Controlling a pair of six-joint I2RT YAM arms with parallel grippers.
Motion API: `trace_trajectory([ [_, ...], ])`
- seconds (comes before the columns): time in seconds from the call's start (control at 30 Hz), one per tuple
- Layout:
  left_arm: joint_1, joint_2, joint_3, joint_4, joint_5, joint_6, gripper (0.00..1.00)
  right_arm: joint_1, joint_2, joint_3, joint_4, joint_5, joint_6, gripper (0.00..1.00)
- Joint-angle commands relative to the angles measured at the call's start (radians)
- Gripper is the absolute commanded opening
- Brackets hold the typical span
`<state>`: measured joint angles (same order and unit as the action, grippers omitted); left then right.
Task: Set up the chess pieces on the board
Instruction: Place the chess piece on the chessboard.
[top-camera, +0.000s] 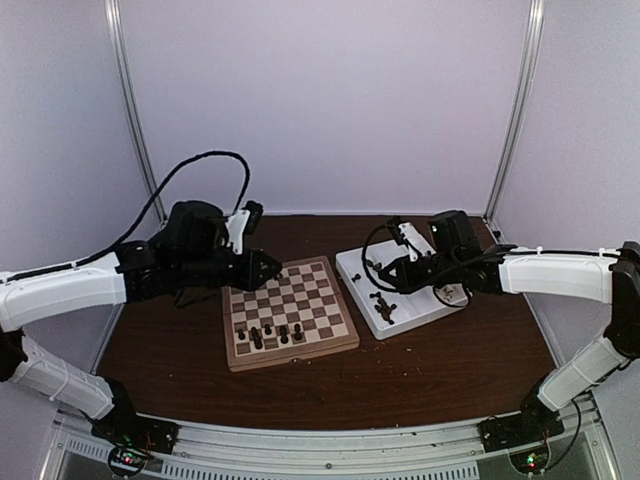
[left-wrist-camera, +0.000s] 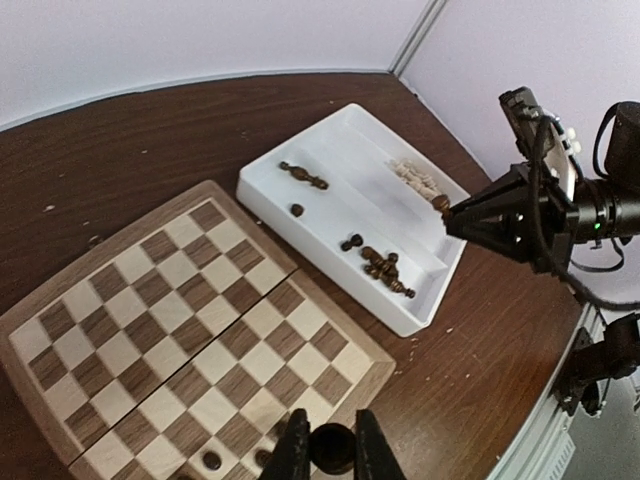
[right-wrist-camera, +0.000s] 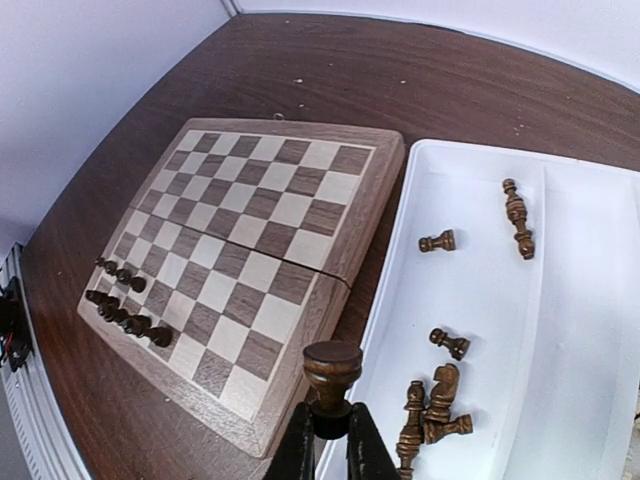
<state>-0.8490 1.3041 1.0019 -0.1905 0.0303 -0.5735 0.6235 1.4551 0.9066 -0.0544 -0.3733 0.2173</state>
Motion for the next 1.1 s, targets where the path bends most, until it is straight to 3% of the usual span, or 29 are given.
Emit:
trace_trajectory([
  [0.0, -0.005, -0.185, -0.138, -0.070, -0.146, 0.027, 0.07, -0.013, 0.033, 0.017, 0.042, 0.145, 0.048, 0.00],
  [0.27, -0.039, -0.388, -0.339, -0.092, -0.220, 0.042, 0.08, -0.036, 0.075, 0.034, 0.081, 0.169, 0.077, 0.00],
  [0.63, -0.047, -0.452, -0.515, -0.010, -0.240, 0.046, 0.11, -0.043, 0.101, -0.053, 0.193, 0.239, 0.071, 0.00],
  [1.07, -0.057, -0.433, -0.719, 0.316, -0.221, 0.089, 0.11, -0.050, 0.133, -0.075, 0.247, 0.226, 0.077, 0.00],
])
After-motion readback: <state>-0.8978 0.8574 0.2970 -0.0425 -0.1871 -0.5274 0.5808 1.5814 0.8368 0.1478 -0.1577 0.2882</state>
